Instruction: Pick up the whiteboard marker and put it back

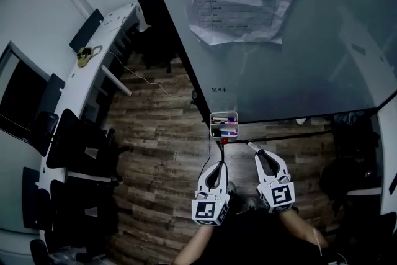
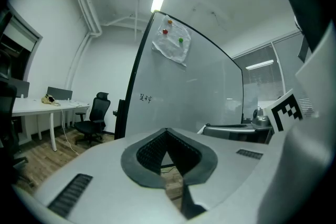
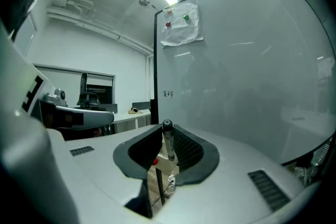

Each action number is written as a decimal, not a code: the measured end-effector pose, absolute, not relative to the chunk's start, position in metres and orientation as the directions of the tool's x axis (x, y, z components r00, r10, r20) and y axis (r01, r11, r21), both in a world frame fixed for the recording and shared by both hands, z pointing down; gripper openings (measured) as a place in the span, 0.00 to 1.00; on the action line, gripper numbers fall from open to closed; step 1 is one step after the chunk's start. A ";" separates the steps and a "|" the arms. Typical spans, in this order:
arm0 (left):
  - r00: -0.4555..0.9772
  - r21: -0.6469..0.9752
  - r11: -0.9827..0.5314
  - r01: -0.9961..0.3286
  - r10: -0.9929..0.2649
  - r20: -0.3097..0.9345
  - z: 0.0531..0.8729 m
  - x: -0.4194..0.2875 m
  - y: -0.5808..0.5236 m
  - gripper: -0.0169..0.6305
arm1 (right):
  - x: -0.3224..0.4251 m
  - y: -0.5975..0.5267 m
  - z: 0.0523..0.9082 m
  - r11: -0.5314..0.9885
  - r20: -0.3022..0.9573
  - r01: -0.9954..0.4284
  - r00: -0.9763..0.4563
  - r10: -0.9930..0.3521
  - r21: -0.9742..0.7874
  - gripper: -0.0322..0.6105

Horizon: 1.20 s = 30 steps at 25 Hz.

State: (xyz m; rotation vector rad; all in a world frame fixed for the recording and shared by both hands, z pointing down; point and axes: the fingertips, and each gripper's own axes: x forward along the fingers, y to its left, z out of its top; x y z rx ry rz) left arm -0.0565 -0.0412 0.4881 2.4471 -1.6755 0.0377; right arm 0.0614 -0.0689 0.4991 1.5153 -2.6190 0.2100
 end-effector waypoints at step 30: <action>0.341 0.084 -0.333 -0.939 -0.933 0.112 0.480 -0.010 0.023 0.04 | 0.104 0.012 0.477 0.540 0.122 -0.839 -0.545 -0.830 -0.073 0.17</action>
